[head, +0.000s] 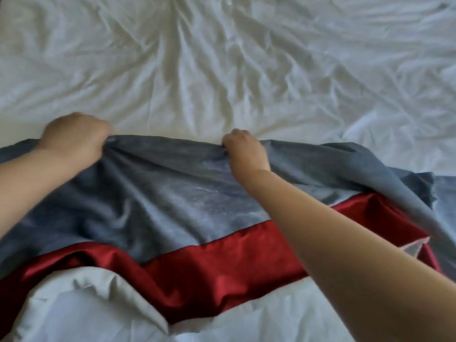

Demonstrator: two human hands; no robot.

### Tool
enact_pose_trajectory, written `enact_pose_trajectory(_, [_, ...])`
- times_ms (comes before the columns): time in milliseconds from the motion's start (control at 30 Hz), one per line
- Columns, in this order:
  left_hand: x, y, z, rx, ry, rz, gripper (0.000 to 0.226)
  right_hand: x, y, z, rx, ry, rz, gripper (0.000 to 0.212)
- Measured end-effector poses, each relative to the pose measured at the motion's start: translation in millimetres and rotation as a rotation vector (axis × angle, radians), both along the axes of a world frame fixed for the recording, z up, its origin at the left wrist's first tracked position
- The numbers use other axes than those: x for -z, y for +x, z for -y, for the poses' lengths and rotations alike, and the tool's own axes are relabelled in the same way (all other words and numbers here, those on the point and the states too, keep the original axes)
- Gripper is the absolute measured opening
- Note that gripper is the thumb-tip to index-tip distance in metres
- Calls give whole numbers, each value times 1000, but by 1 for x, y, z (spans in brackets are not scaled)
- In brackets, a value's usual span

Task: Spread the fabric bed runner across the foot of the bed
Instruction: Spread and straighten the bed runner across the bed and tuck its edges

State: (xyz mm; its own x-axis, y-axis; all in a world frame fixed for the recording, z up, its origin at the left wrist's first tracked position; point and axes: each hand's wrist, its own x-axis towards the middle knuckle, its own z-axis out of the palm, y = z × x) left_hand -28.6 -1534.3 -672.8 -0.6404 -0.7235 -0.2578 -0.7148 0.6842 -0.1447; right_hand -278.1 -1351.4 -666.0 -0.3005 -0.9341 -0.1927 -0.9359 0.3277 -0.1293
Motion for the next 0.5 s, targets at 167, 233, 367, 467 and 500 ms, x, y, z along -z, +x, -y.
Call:
enact_pose_trajectory(167, [22,32,32,-63,-152,233,9,6,19,1,-193,-95,141,37])
enact_pose_trajectory(233, [19,24,22,-61,-166,209,14,9,11,-10,-208,-146,135,47])
enact_pose_trajectory(367, [-4,-30,-29,-84,-142,7,24,13,-37,-41,-104,-176,89,42])
enact_pose_trajectory(467, [-16,-96,-76,71,-31,-122,32,11,-84,-69,32,-181,83,28])
enact_pose_trajectory(500, [-20,-119,-93,134,-8,-150,30,10,-99,-79,63,-175,75,26])
